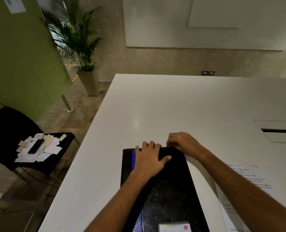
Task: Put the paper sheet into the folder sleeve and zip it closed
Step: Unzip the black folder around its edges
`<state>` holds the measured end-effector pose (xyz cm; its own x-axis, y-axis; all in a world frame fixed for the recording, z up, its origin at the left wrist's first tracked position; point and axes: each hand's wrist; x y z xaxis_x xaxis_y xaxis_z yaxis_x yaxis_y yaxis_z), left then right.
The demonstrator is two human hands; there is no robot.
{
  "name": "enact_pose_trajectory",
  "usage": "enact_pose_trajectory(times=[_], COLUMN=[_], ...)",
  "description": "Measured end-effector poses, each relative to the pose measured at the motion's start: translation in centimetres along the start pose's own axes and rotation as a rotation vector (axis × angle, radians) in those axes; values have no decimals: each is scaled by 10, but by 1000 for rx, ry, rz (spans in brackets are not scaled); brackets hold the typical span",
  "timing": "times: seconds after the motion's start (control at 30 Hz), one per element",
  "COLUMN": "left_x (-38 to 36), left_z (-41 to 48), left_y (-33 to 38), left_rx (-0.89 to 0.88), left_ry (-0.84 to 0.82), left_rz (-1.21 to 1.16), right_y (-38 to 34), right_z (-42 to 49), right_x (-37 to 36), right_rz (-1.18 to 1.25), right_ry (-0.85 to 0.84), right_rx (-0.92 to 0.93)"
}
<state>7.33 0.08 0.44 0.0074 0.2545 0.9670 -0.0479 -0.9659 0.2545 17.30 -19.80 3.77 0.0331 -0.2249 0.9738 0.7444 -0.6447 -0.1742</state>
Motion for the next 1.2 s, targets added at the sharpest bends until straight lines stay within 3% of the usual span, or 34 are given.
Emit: enact_pose_trajectory(times=[0.47,1.2], left_x=[-22,-27], left_z=[-1,5], left_y=[-9,-11], left_rx=[-4,50], left_ry=[256,259], left_rz=[36,26], right_y=[26,-13], right_z=[-40,-135], right_x=[6,-27], right_rz=[-17,31], right_ry=[45,229], right_rx=[-74,-189])
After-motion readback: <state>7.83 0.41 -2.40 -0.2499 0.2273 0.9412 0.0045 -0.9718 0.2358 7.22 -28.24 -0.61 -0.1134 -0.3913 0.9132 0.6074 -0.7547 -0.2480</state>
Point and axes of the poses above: each hand's wrist, its own z-axis towards the middle knuckle, its own x-axis out of the back of the hand, y = z × x, and after that the axes turned 2 degrees about y, right-handed
